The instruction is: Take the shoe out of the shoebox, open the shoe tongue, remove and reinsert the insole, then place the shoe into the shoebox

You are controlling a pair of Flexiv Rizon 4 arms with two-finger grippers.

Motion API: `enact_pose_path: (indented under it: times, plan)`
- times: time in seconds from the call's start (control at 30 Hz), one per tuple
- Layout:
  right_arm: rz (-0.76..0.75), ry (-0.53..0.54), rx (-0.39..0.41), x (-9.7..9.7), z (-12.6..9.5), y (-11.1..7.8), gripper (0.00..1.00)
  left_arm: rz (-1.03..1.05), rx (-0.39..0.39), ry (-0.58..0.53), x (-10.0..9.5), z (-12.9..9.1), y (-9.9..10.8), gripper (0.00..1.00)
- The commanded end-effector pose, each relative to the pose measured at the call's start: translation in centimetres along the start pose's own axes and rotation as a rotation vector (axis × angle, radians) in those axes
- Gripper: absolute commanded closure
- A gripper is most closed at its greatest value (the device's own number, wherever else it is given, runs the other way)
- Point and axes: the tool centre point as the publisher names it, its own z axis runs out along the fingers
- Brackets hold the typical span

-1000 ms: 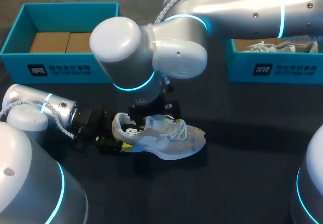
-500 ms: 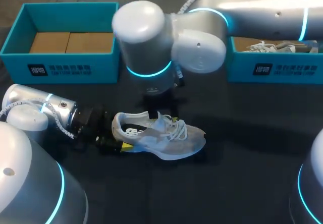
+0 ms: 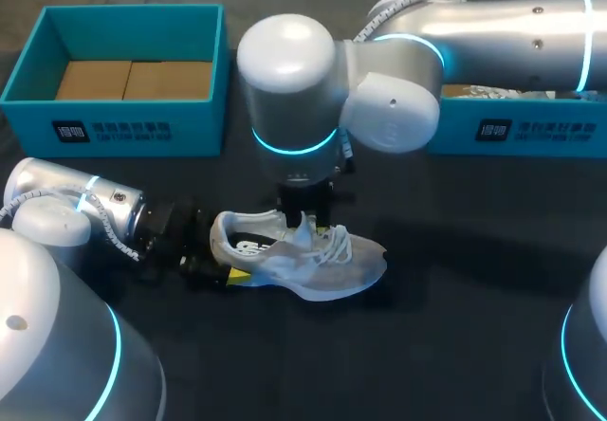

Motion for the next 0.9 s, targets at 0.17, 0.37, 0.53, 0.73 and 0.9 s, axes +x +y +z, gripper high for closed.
enact_pose_path:
  times: [0.17, 0.37, 0.53, 0.73, 0.9]
  plan:
    - [1.386, 0.011, 0.016, 0.6, -1.2, -0.8, 1.0, 0.0, -0.003, -0.002, 0.1, 0.0, 0.0, 1.0]
    - [1.378, 0.051, 0.057, -0.4, -2.2, -0.6, 1.0, 0.0, -0.003, -0.002, 0.1, 0.0, 0.0, 1.0]
    - [1.377, 0.08, 0.076, -1.5, -3.1, -0.2, 1.0, 0.0, -0.003, -0.002, 0.1, 0.0, 0.0, 1.0]
    - [1.385, 0.158, 0.13, -3.0, -3.2, -0.1, 1.0, 0.0, -0.003, -0.002, 0.1, 0.0, 0.0, 1.0]
    - [1.398, 0.208, 0.157, -4.1, -3.3, -0.3, 1.0, 0.0, -0.003, -0.002, 0.1, 0.0, 0.0, 1.0]
